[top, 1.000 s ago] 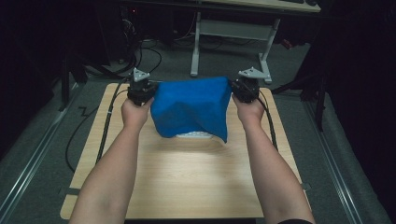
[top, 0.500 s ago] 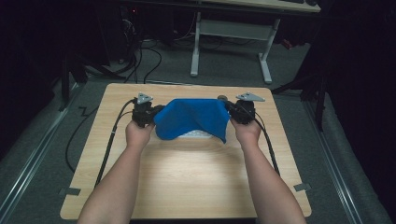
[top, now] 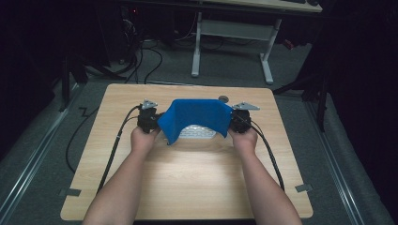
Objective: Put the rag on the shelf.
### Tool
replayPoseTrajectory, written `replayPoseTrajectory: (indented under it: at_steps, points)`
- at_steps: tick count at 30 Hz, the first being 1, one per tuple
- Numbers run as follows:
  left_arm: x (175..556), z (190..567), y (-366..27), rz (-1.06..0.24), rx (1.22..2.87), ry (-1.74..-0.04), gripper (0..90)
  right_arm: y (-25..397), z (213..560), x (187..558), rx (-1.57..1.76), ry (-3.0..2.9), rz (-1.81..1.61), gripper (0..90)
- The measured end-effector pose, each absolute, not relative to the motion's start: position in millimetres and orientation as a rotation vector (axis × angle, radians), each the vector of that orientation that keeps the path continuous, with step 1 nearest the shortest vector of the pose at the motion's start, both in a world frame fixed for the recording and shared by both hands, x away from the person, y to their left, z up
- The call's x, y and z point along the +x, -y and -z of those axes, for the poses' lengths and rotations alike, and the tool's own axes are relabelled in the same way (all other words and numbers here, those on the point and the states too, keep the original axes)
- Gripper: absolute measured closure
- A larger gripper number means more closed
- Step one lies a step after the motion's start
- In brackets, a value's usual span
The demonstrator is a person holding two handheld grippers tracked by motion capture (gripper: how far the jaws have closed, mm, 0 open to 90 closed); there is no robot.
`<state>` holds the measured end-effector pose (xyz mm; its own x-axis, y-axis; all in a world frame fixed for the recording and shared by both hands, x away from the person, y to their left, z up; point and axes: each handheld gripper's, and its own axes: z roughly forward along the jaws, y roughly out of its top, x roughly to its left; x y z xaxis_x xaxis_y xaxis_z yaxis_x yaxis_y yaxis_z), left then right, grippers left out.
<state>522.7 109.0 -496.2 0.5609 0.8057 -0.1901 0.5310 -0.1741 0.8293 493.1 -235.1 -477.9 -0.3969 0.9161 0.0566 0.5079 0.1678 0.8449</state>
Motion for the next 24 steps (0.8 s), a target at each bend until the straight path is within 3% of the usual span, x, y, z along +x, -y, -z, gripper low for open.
replayPoseTrajectory:
  at_steps: [8, 11, 14, 24]
  points:
    - [524, 506, -102, -0.329, 1.857, -1.098, 80.9, 239, 488, 489, 1.348, -1.986, -1.138, 87.9]
    - [523, 504, -105, -0.337, 1.862, -1.114, 68.0, 237, 485, 487, 1.327, -1.993, -1.119, 78.9]
    - [519, 502, -112, -0.364, 1.838, -1.138, 61.2, 239, 480, 485, 1.340, -1.974, -1.125, 73.3]
    - [509, 478, -133, -0.458, 1.784, -1.141, 48.9, 259, 457, 482, 1.366, -1.887, -1.177, 60.2]
